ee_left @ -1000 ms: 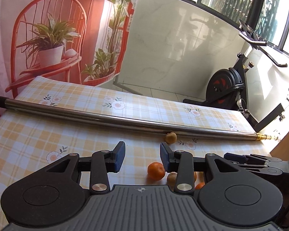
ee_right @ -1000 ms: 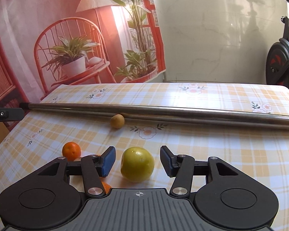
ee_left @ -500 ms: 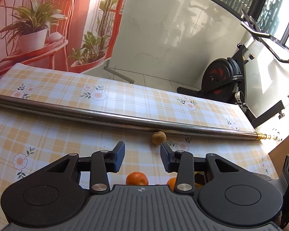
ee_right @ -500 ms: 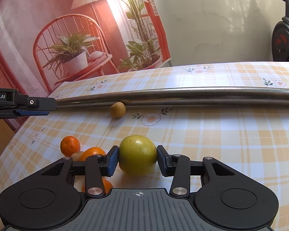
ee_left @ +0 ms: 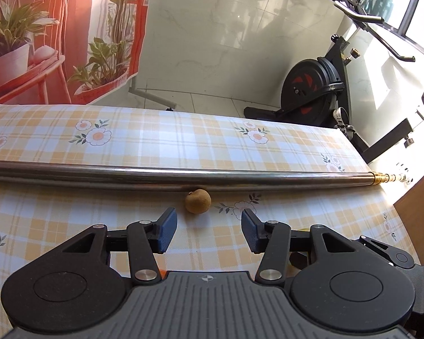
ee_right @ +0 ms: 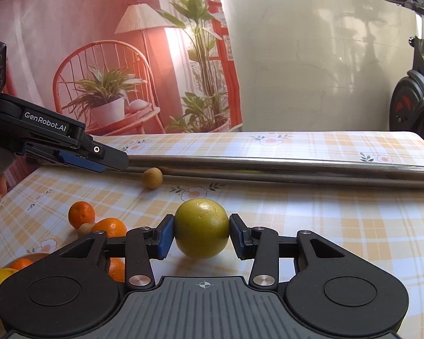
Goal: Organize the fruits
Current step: 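Reach the right gripper to a yellow-green citrus while the left reaches a brown kiwi, then grasp and lift the citrus with the right gripper while the left lifts the kiwi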
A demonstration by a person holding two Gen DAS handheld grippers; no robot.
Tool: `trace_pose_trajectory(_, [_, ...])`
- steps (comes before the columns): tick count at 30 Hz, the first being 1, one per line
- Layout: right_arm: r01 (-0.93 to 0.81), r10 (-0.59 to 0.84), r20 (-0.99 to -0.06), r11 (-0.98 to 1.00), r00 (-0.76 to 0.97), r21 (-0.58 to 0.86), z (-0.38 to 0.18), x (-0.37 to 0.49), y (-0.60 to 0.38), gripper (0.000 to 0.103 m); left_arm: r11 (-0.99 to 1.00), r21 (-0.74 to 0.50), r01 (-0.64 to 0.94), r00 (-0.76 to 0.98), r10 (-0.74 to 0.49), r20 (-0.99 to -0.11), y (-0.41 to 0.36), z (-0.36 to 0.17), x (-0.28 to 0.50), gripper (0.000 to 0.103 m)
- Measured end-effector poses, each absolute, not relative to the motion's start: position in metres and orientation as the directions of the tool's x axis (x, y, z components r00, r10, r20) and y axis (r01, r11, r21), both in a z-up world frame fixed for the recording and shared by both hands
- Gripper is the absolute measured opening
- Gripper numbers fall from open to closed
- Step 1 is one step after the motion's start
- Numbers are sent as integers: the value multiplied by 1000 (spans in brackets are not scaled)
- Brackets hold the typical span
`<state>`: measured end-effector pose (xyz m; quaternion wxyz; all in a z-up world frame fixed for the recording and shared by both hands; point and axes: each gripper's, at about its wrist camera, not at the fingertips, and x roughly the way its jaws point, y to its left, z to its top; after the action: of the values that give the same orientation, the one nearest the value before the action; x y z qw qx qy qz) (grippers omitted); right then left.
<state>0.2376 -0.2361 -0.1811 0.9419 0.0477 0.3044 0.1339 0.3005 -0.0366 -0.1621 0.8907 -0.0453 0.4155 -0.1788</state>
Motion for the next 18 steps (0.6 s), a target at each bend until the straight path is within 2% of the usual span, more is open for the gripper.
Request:
trace_pose_trajectory(7, [-224,296,-541,955,787,195,-182,234,-241,39,953,-177,245,577,-290,-764,-48,-179,323,51])
trace_pose_trajectory(13, [-238,311,-549,950,776,201,-184,235,-239,39,959,-203,196,565,-279,-776,-46,-187,343,50])
trace_pose_trajectory(18, [-240,316,-550,949,773,206,-185,236,-240,39,965,-203,166,551,-261,-793,-47,-196,355,40])
